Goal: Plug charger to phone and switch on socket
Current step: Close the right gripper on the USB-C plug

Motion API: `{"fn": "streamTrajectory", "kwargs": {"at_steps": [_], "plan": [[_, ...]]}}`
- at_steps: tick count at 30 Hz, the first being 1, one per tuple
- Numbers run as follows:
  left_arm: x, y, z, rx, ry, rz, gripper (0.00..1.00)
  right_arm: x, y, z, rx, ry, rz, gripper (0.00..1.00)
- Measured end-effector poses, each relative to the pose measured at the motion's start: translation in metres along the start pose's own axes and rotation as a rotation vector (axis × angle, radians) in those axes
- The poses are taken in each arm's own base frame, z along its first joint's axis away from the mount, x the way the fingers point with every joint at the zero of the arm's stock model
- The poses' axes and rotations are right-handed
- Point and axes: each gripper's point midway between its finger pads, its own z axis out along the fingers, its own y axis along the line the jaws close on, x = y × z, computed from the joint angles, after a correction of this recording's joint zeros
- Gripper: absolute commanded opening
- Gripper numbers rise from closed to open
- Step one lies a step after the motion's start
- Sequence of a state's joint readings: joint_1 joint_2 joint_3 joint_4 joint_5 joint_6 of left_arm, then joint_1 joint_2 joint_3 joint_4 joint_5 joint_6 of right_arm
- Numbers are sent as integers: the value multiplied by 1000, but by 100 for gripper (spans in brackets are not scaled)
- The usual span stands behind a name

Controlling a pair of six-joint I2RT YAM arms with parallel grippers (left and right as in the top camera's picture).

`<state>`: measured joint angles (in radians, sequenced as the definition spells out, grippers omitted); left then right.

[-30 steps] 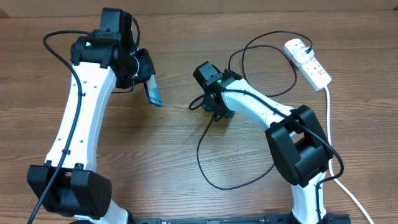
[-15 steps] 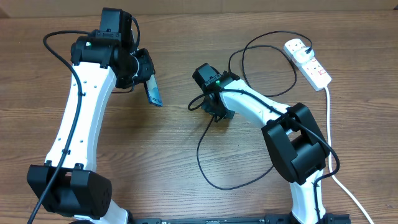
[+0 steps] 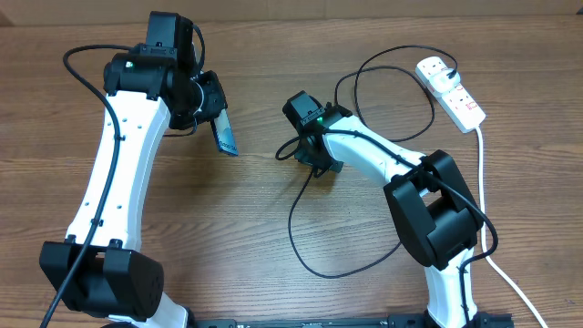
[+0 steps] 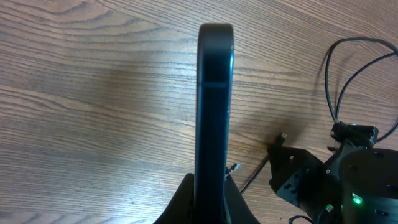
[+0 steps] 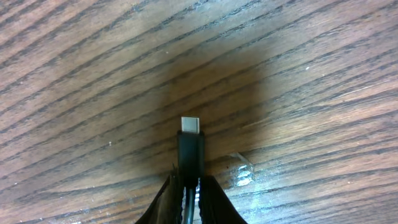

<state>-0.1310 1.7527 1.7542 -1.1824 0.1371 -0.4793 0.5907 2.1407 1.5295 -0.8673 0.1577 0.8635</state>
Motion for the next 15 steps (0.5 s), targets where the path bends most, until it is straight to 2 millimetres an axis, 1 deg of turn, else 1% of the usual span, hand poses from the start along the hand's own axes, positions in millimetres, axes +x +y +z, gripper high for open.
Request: {"fn": "streamTrajectory", "kwargs": {"at_steps": [4, 12, 15], "plan": [[0, 0, 0, 0, 0, 0, 4, 0, 0, 0, 0, 2, -1, 4], [0, 0, 0, 1, -1, 0, 4, 1, 1, -1, -5, 10, -14, 4], [-5, -5, 0, 23, -20, 4, 4, 4, 0, -5, -10, 49, -40, 4]]}}
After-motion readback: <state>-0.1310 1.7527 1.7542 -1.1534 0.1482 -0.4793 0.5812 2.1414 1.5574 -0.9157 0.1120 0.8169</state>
